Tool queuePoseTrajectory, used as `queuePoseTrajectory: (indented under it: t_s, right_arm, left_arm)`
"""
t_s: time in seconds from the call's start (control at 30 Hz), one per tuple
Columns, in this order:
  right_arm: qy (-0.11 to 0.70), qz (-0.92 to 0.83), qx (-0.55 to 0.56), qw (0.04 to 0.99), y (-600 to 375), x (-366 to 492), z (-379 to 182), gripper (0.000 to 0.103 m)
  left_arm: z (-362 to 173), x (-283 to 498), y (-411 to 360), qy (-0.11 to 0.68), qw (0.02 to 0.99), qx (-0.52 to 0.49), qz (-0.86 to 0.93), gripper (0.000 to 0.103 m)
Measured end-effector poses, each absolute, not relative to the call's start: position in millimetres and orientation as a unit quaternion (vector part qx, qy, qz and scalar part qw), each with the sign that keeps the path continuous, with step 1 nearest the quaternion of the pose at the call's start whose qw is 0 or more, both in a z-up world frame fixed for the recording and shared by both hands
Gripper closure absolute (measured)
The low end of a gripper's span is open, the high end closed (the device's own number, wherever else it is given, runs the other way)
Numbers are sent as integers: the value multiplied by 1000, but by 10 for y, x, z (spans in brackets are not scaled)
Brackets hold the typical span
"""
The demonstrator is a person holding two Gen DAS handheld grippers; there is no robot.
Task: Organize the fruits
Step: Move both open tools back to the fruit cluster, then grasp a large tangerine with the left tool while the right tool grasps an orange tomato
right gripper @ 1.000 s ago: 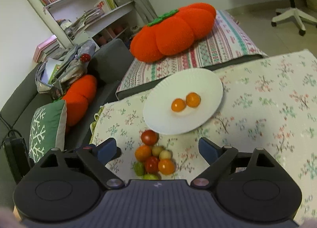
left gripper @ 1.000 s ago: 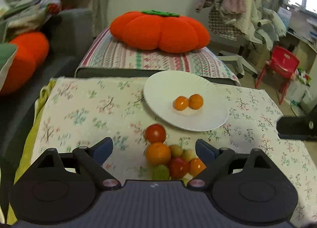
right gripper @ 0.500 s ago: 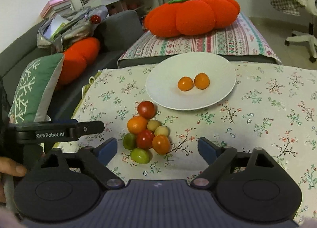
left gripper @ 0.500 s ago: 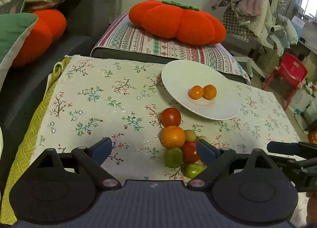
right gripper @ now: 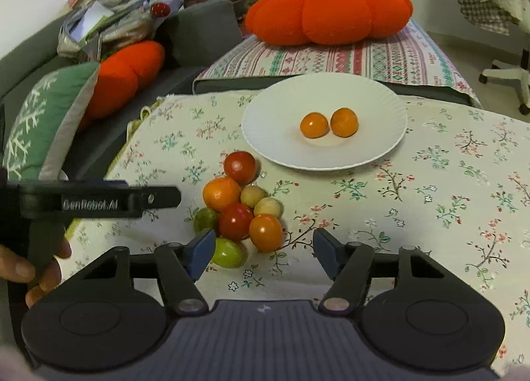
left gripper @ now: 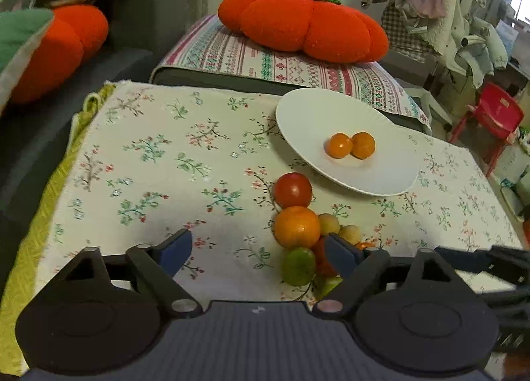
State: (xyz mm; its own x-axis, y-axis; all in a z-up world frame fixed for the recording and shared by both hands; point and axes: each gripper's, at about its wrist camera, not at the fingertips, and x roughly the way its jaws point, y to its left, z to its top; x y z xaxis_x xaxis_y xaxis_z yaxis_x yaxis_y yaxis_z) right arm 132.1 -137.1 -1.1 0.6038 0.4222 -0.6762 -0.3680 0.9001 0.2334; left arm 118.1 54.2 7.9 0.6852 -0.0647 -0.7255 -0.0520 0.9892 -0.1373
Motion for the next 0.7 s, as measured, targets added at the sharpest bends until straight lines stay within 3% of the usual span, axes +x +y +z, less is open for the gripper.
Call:
queuePoseTrajectory:
  t_s: [0.37,0.57,0.7]
  right_arm:
    - [391,221,8,893,-1274,1447,-152,57]
    - [394,224,-3,891,-1225,1492,-235,60]
    - [394,226,-15,891,-1186,1514,-274,62]
  left_arm:
    - [-37,1316,545,398,912,-102,-8,36]
    - [-103,1391,527,397,911,-110,-21,38]
    - [-164,1453,500,400,909,-113,-33,45]
